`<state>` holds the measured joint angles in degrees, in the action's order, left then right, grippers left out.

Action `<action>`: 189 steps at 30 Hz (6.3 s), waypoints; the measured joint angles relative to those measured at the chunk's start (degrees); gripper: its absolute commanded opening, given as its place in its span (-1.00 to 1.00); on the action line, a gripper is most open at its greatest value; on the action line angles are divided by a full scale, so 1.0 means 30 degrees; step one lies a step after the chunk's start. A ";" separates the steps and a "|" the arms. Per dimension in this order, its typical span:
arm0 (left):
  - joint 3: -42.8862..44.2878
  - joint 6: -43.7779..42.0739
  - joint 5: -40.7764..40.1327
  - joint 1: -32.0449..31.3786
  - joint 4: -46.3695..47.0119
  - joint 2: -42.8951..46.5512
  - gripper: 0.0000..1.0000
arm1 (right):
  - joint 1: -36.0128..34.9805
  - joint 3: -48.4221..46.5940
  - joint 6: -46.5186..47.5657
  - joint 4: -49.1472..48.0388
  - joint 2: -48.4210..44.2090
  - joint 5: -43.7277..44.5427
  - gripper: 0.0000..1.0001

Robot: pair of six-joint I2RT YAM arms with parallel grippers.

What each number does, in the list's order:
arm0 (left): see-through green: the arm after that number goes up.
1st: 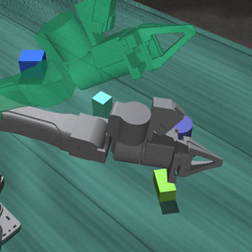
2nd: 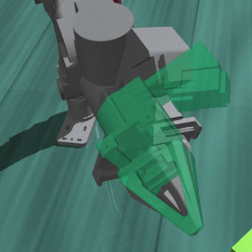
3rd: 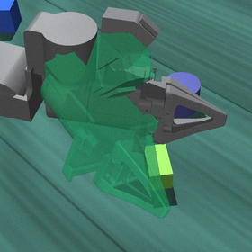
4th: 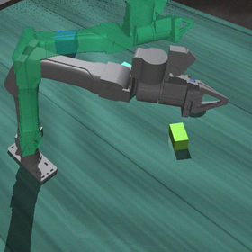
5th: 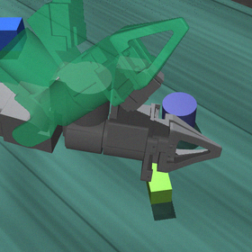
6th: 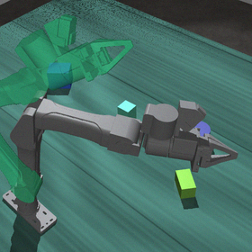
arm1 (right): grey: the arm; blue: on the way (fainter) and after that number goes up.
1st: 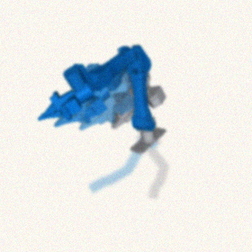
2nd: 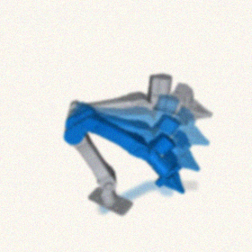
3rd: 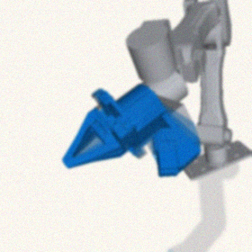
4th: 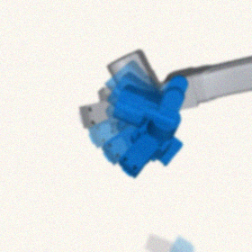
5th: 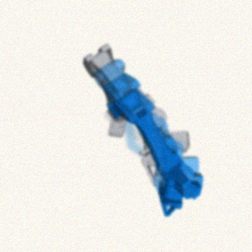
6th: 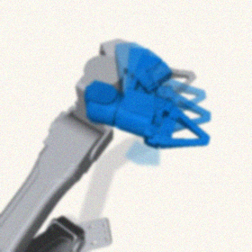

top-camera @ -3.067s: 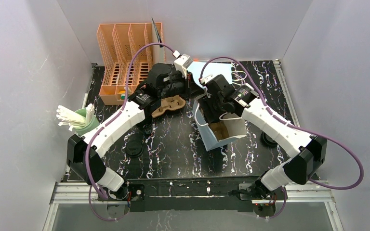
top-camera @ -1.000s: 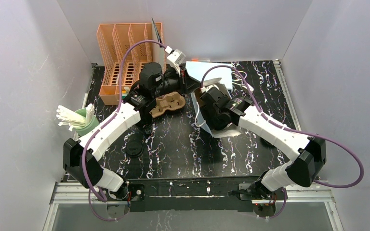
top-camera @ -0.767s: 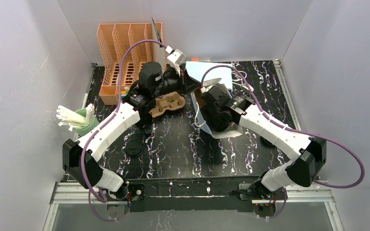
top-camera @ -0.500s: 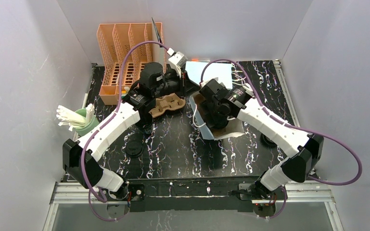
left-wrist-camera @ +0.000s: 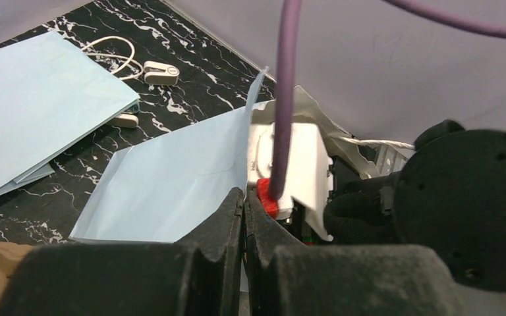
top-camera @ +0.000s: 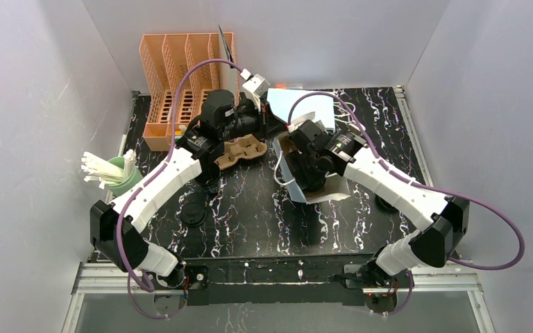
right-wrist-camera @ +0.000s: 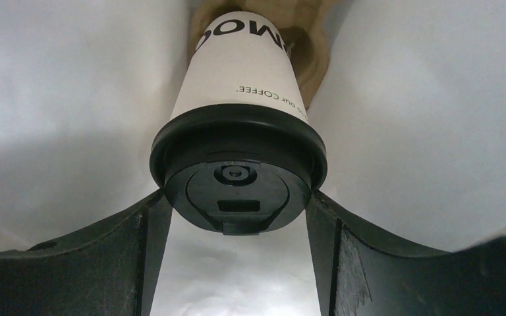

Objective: Pack the takeout coffee
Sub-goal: Place the coffee cup on the cup tray.

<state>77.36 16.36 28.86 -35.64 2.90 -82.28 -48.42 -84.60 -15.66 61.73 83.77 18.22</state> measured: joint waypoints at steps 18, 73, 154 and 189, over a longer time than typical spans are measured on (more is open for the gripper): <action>0.0015 0.0568 -0.0328 0.0415 -0.0284 -0.0233 -1.00 | -0.0007 0.1931 -0.0197 -0.2965 0.0590 0.2827 -0.59; 0.4510 0.7548 0.2193 0.1282 -0.7614 -0.4386 -0.98 | 0.0852 -0.1202 -0.2353 0.4167 0.3905 -0.1217 -0.66; 0.2157 0.0000 -0.3249 0.1435 -0.5734 -0.2113 -0.99 | 0.1974 -0.1384 0.1479 0.2492 0.5712 -0.2113 0.97; 0.2157 -0.1115 -0.3351 0.1464 -0.6113 -0.2076 -0.99 | 0.2011 -1.0841 0.1115 -0.0284 0.1260 -0.5807 0.57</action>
<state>83.83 13.02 18.81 -31.24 -15.44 -88.51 -42.39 -117.12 -12.32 60.88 87.55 0.80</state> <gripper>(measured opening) 0.010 0.837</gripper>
